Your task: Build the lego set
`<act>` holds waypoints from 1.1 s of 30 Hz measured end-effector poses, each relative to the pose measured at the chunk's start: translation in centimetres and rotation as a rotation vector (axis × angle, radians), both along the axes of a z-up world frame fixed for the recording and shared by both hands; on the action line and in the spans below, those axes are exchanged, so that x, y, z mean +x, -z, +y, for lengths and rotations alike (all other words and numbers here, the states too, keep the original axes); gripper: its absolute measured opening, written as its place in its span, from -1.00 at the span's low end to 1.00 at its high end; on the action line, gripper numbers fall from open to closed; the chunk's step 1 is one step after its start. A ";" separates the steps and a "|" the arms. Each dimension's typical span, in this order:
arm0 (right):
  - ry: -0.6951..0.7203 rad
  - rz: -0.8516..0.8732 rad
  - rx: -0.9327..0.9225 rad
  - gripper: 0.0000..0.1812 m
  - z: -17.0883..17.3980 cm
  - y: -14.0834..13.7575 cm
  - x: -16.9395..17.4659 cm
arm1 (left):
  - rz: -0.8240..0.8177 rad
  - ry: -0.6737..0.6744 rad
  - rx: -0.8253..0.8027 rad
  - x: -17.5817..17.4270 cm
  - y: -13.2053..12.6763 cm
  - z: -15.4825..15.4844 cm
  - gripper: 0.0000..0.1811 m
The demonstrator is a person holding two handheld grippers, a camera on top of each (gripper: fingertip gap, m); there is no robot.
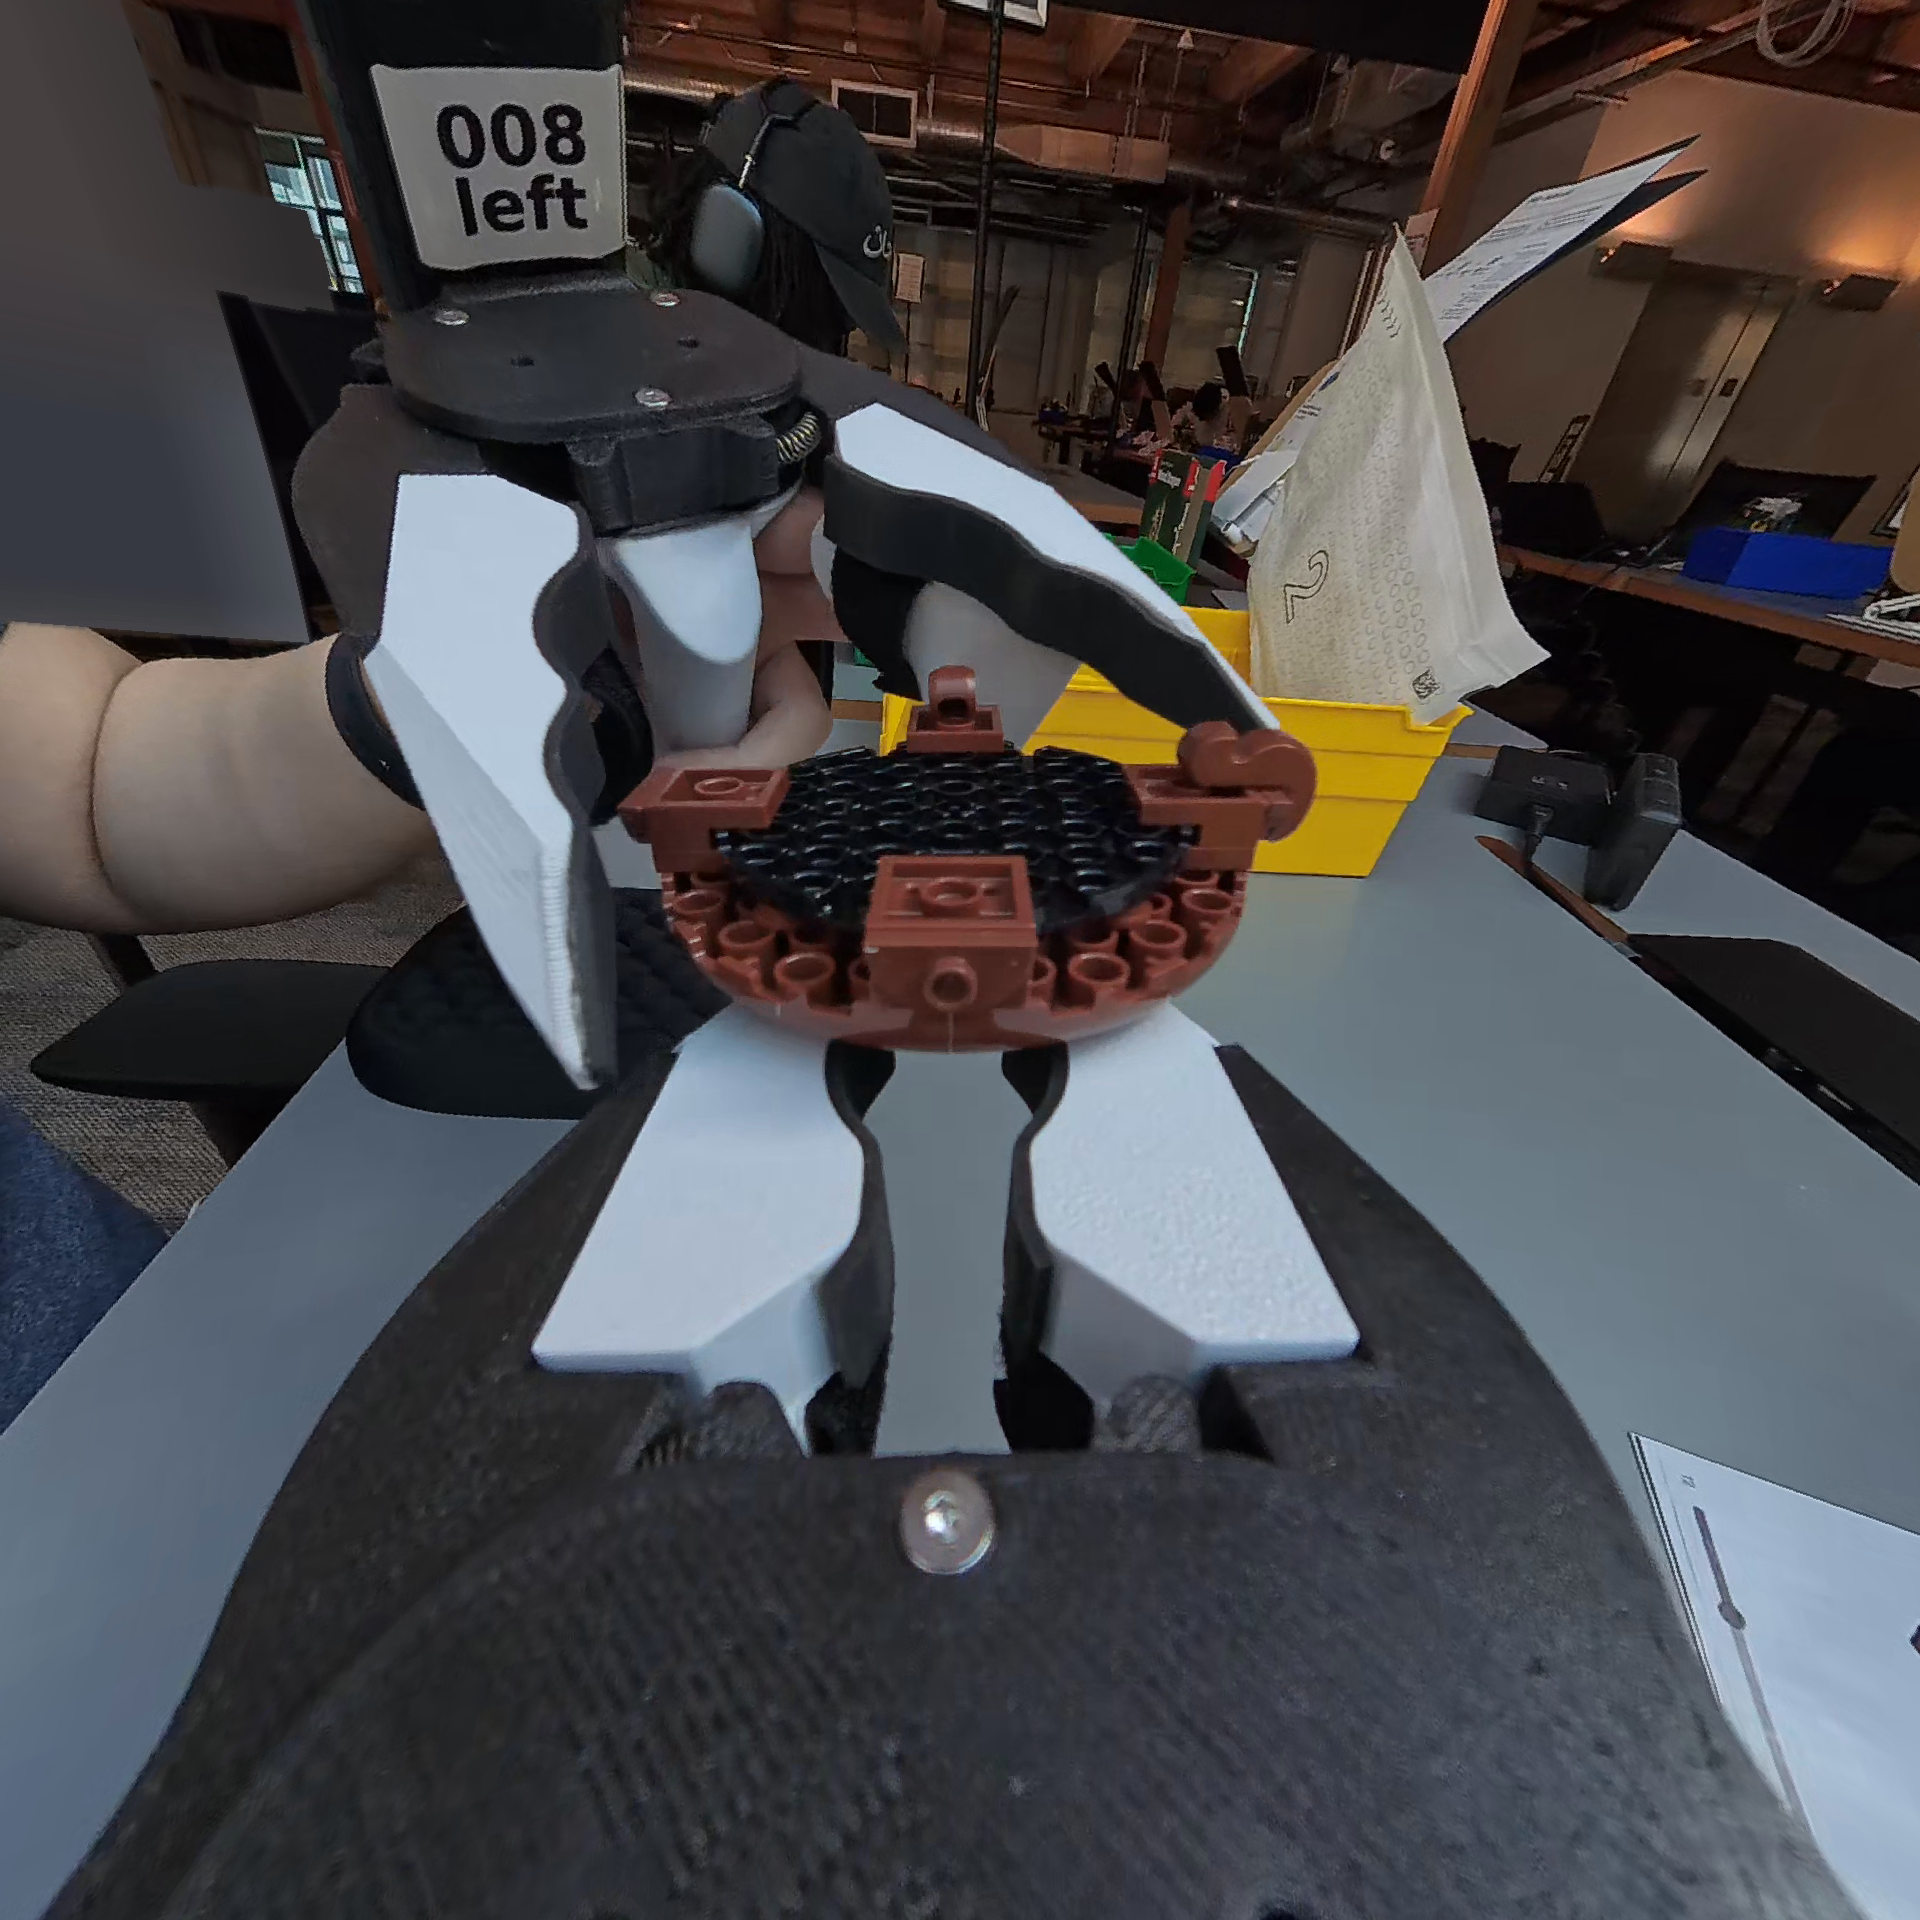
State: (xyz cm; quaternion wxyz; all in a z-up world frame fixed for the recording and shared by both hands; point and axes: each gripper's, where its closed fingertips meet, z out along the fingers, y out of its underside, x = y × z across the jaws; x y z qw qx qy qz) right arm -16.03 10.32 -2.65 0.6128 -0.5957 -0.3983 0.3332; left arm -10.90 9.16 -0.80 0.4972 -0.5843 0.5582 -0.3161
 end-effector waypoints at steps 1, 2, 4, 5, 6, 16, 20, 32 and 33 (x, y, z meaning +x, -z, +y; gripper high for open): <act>-0.006 0.003 0.003 -0.85 -0.1 -0.1 0.0 | 0.010 0.016 -0.012 -0.1 0.2 -0.2 0.27; -0.012 0.008 0.008 -0.86 -0.2 -0.2 0.0 | 0.028 0.044 -0.035 -0.1 0.5 -0.5 0.31; -0.040 0.016 0.024 -0.86 -0.6 -0.4 -0.2 | 0.056 0.081 -0.096 -0.2 1.0 -0.8 0.29; -0.045 0.011 0.027 -0.86 -0.7 -0.4 -0.2 | 0.048 0.109 -0.126 -0.2 0.9 -1.1 0.23; -0.045 0.004 0.028 -0.86 -0.7 -0.4 -0.2 | 0.022 0.144 -0.152 -0.2 0.6 -1.5 0.13; -0.058 -0.013 -0.001 -0.85 -0.8 0.2 -0.4 | -0.036 0.215 -0.167 -0.5 0.6 -1.9 0.05; -0.053 -0.024 -0.002 -0.85 -0.7 0.3 -0.4 | -0.044 0.211 -0.171 -0.5 0.8 -1.8 0.04; 0.017 -0.030 -0.023 -0.85 0.7 -0.2 1.5 | -0.231 0.205 -0.386 -0.7 -1.0 0.5 0.03; 0.021 -0.031 -0.025 -0.85 0.8 -0.2 1.7 | -0.241 0.207 -0.401 -0.8 -1.1 0.7 0.03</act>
